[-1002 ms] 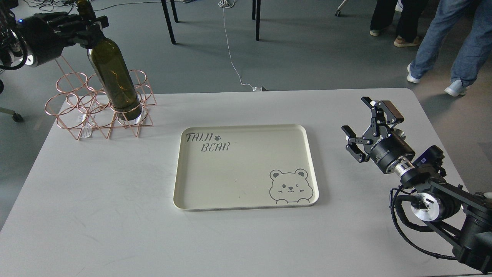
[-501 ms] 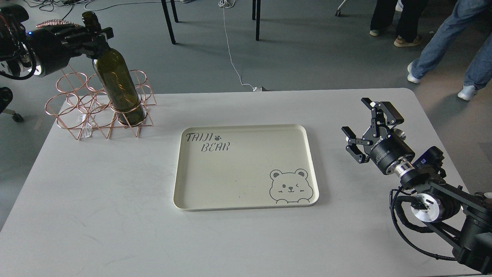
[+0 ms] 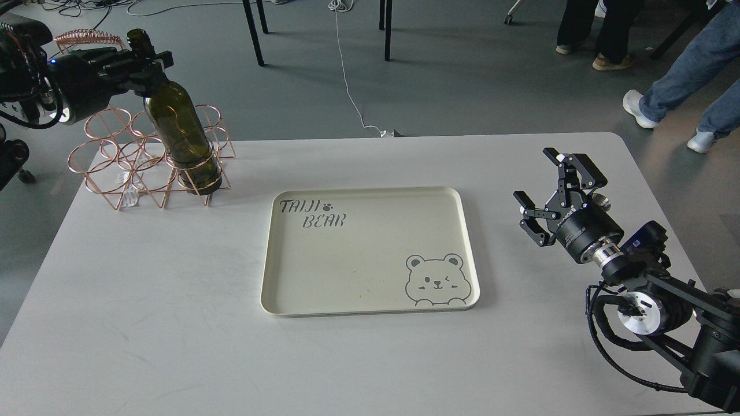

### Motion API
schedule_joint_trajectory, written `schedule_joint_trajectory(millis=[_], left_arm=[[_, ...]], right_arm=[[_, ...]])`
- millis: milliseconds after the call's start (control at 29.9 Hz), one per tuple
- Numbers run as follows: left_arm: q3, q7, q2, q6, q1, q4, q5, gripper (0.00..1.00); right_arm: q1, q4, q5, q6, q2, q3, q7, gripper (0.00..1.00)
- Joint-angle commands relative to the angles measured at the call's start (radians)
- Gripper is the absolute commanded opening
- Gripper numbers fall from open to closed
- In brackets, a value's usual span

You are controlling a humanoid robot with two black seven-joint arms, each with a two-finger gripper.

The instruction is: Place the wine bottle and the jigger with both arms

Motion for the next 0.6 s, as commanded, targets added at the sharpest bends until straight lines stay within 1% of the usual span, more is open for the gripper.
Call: schedule_joint_trajectory(millis=[0,67,301,334,367,401,434,468,501,568], left_arm=[[0.000,0.000,-0.001,0.001,0.006,0.003,0.000,0.32],[0.000,0.000,-0.001,0.001,0.012,0.003,0.000,0.35],[0.000,0.000,-0.001,0.002,0.018,0.003,-0.001,0.37],[0.000,0.000,-0.001,0.002,0.018,0.003,-0.001,0.39],[0.000,0.000,-0.001,0.002,0.018,0.003,-0.001,0.43],[0.000,0.000,-0.001,0.002,0.018,0.003,-0.001,0.51],[0.000,0.000,-0.001,0.002,0.018,0.001,-0.003,0.64],[-0.002,0.000,-0.001,0.004,0.018,0.001,-0.003,0.80],[-0.002,0.000,-0.001,0.010,0.017,0.001,-0.003,0.85],[-0.002,0.000,-0.001,0.022,0.017,0.000,-0.004,0.87]], right_arm=[[-0.003,0.000,0.000,0.000,0.000,0.000,0.000,0.99],[-0.003,0.000,0.000,0.000,0.000,0.000,0.000,0.99],[-0.006,0.000,0.000,0.000,0.000,0.000,0.000,0.99],[-0.006,0.000,0.000,0.000,0.000,0.000,0.000,0.99],[-0.006,0.000,0.000,0.000,0.000,0.000,0.000,0.99],[-0.008,0.000,0.000,0.000,0.000,0.000,0.000,0.99],[-0.008,0.002,-0.001,0.000,0.000,0.000,0.000,0.99],[-0.008,0.002,0.000,0.000,0.000,0.000,0.000,0.99],[-0.009,0.002,0.000,0.000,0.000,0.000,0.000,0.99],[-0.012,0.002,0.000,0.000,0.000,0.000,0.000,0.99]])
